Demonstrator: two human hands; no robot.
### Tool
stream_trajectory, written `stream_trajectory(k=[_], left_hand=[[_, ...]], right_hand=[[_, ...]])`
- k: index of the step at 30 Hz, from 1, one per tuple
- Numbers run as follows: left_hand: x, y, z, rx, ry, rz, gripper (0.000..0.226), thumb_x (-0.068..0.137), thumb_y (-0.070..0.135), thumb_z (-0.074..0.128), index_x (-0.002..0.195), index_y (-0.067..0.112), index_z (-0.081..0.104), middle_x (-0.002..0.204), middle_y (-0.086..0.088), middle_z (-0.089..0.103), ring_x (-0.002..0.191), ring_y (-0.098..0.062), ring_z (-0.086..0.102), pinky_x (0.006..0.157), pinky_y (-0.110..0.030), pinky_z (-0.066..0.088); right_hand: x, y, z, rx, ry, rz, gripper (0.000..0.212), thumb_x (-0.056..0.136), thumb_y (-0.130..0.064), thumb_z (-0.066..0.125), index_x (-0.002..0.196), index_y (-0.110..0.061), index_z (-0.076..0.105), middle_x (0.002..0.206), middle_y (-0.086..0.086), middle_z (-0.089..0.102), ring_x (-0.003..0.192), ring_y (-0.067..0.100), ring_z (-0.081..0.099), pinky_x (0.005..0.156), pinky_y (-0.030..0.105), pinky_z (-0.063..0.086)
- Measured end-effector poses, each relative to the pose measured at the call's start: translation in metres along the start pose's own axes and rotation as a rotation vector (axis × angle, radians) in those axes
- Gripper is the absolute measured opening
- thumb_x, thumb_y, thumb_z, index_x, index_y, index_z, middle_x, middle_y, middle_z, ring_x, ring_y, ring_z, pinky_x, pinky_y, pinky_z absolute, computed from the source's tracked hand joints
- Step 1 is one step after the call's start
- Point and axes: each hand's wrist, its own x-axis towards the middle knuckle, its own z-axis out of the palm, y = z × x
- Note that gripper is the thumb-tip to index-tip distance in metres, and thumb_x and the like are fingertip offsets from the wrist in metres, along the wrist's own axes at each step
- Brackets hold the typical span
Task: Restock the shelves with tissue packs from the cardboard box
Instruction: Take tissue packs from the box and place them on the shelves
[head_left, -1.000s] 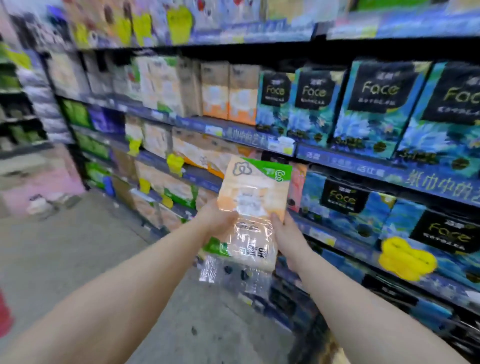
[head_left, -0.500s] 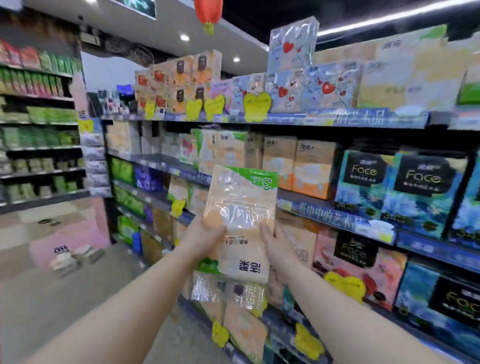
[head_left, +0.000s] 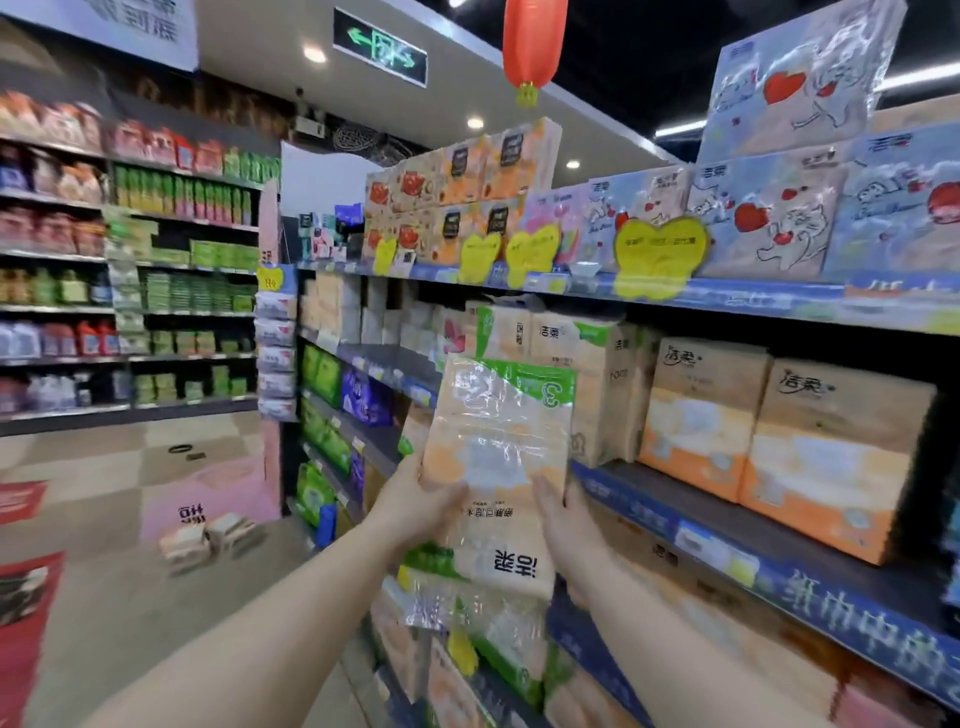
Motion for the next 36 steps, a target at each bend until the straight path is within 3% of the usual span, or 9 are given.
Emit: stream_trajectory(k=[6, 13, 17, 19, 21, 24, 27, 32, 36], left_hand=[[0.069, -0.029, -0.029, -0.037, 0.045, -0.058, 0.053, 0.078, 0.037, 0.075, 0.123, 0.028, 0.048, 0.113, 0.006, 0.064, 0.100, -0.017, 0.064, 0.090, -0.040, 0.054], [0.156, -0.065, -0.067, -0.041, 0.047, -0.046, 0.051, 0.080, 0.035, 0.075, 0.122, 0.027, 0.048, 0.113, 0.006, 0.063, 0.103, -0.019, 0.063, 0.094, -0.042, 0.052], [0.217, -0.097, -0.101, -0.107, 0.026, -0.051, 0.060, 0.077, 0.033, 0.076, 0.129, 0.023, 0.048, 0.115, 0.003, 0.065, 0.101, -0.019, 0.065, 0.092, -0.044, 0.054], [0.249, -0.107, -0.122, -0.111, 0.007, -0.037, 0.053, 0.082, 0.028, 0.073, 0.128, 0.024, 0.047, 0.115, 0.003, 0.064, 0.101, -0.018, 0.064, 0.091, -0.041, 0.054], [0.286, -0.116, -0.143, -0.115, -0.018, -0.019, 0.052, 0.083, 0.027, 0.072, 0.129, 0.023, 0.047, 0.116, 0.003, 0.063, 0.101, -0.018, 0.063, 0.092, -0.041, 0.053], [0.342, -0.123, -0.171, -0.095, -0.049, 0.013, 0.054, 0.081, 0.030, 0.073, 0.129, 0.023, 0.049, 0.116, 0.004, 0.064, 0.102, -0.017, 0.064, 0.093, -0.044, 0.053], [0.393, -0.126, -0.182, -0.097, -0.091, 0.068, 0.050, 0.081, 0.030, 0.073, 0.125, 0.026, 0.052, 0.112, 0.005, 0.066, 0.099, -0.015, 0.065, 0.091, -0.043, 0.054], [0.455, -0.109, -0.173, -0.219, -0.177, 0.154, 0.045, 0.084, 0.023, 0.071, 0.125, 0.023, 0.053, 0.110, 0.005, 0.068, 0.095, -0.011, 0.067, 0.079, -0.030, 0.055], [0.487, -0.094, -0.161, -0.336, -0.187, 0.225, 0.049, 0.084, 0.022, 0.071, 0.127, 0.021, 0.048, 0.113, 0.004, 0.065, 0.099, -0.011, 0.065, 0.080, -0.029, 0.056]], right_hand=[[0.060, 0.008, 0.054, -0.030, -0.090, -0.057, 0.064, 0.090, -0.057, 0.044, 0.147, -0.036, 0.027, 0.147, -0.007, 0.041, 0.133, 0.020, 0.043, 0.112, 0.046, 0.034], [0.157, 0.040, 0.123, -0.191, -0.043, -0.012, 0.077, 0.060, -0.097, 0.031, 0.129, -0.062, 0.031, 0.148, -0.009, 0.041, 0.140, 0.022, 0.032, 0.113, 0.049, 0.030], [0.171, 0.011, 0.177, -0.131, -0.061, -0.020, 0.041, 0.096, -0.052, 0.041, 0.136, -0.044, 0.036, 0.135, -0.013, 0.050, 0.125, 0.017, 0.047, 0.107, 0.030, 0.032], [0.193, 0.012, 0.212, -0.132, -0.003, -0.039, 0.032, 0.095, -0.050, 0.042, 0.127, -0.051, 0.038, 0.131, -0.013, 0.056, 0.122, 0.018, 0.053, 0.107, 0.038, 0.038], [0.218, 0.011, 0.246, -0.100, 0.029, -0.048, 0.035, 0.096, -0.048, 0.043, 0.130, -0.047, 0.041, 0.130, -0.010, 0.058, 0.118, 0.019, 0.056, 0.104, 0.043, 0.042], [0.254, 0.003, 0.285, -0.043, 0.058, -0.047, 0.042, 0.100, -0.037, 0.044, 0.141, -0.033, 0.038, 0.131, -0.008, 0.057, 0.117, 0.016, 0.055, 0.101, 0.036, 0.044], [0.284, -0.006, 0.306, -0.062, 0.119, -0.074, 0.047, 0.099, -0.037, 0.046, 0.145, -0.036, 0.033, 0.128, -0.010, 0.056, 0.113, 0.014, 0.056, 0.093, 0.030, 0.043], [0.327, -0.034, 0.307, -0.122, 0.202, -0.146, 0.050, 0.098, -0.038, 0.048, 0.145, -0.038, 0.030, 0.131, -0.012, 0.055, 0.116, 0.012, 0.055, 0.097, 0.032, 0.045], [0.357, -0.057, 0.300, -0.201, 0.258, -0.274, 0.059, 0.093, -0.031, 0.058, 0.144, -0.036, 0.029, 0.120, -0.017, 0.058, 0.100, 0.001, 0.061, 0.089, 0.025, 0.046]])
